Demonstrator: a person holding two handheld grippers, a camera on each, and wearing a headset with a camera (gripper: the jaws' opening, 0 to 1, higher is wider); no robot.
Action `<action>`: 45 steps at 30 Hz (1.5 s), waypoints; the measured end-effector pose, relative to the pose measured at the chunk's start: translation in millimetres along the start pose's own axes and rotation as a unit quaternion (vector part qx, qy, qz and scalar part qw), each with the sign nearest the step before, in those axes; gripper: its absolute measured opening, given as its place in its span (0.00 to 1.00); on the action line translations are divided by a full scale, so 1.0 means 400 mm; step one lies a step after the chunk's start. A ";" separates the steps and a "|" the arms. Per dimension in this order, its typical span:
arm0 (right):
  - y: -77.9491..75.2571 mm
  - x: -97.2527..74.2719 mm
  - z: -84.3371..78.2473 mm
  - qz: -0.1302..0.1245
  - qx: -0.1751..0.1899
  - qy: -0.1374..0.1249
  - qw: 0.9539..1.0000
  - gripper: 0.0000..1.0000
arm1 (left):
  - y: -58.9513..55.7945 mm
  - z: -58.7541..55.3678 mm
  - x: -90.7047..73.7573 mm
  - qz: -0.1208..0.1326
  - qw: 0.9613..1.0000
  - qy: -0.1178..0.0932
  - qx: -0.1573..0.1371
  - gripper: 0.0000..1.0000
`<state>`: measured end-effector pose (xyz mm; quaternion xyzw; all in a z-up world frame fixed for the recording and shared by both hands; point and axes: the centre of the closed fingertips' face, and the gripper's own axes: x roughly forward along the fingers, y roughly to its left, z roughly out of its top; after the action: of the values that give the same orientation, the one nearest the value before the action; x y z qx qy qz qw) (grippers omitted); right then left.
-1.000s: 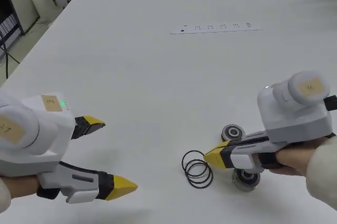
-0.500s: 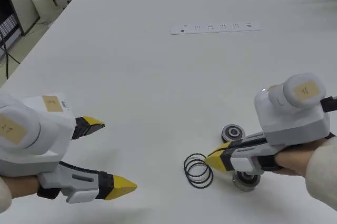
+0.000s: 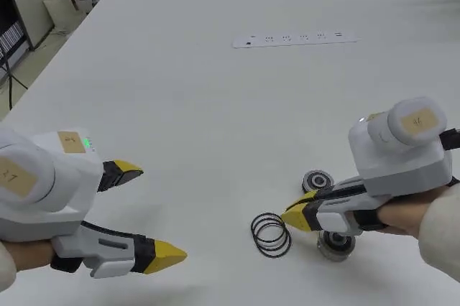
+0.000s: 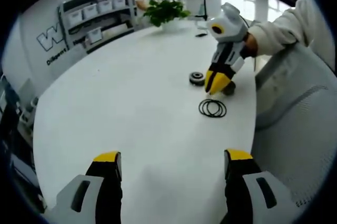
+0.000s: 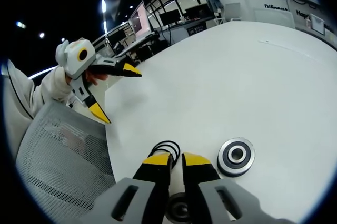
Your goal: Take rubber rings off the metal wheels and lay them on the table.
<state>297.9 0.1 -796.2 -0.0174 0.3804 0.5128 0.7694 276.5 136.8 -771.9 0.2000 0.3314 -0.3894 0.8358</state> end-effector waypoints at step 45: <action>-0.172 -0.189 0.072 -0.094 0.046 -0.118 0.987 0.14 | -0.014 0.149 -0.089 -0.007 0.999 -0.034 0.033 0.81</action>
<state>355.6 -79.3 -755.1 0.0431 0.3073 0.4185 0.8536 278.8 116.3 -705.4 0.2115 0.2910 -0.4124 0.8370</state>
